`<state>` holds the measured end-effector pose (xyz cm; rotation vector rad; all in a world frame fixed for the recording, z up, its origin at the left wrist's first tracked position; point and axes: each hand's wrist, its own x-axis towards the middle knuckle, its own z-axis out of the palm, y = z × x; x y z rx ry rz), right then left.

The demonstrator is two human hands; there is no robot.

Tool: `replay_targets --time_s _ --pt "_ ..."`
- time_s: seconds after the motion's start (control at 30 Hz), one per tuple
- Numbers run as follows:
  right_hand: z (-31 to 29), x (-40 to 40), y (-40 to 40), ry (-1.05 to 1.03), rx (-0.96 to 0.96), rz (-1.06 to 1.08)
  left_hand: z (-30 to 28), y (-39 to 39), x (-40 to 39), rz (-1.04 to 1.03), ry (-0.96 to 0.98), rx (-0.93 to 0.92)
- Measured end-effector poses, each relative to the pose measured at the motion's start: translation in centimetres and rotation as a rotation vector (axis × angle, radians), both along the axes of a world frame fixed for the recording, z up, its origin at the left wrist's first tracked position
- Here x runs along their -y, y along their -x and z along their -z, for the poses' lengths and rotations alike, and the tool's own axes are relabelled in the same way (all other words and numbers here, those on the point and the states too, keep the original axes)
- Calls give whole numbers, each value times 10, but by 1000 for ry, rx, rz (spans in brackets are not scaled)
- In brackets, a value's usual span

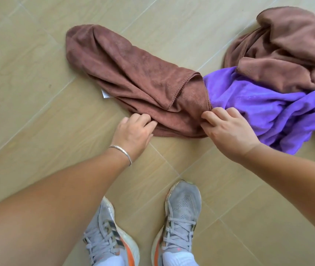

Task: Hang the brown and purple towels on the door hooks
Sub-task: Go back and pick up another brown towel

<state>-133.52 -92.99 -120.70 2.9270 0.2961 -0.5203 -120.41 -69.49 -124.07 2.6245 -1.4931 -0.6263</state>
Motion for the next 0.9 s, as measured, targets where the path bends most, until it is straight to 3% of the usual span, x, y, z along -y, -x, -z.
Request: replay_targets --time_s 0.23,0.4,0.63,0.9 --pt "-10 7 -23 -52 128 -18 5 -21 11 39 7 111" --pt "-69 -7 -46 -243 286 93 -31 -26 11 -70 -50 63" --pt "-221 -33 -97 -342 424 80 -193 -30 13 -182 17 18" --pt "-406 -46 -172 -338 520 42 -384 -97 14 -467 242 128"
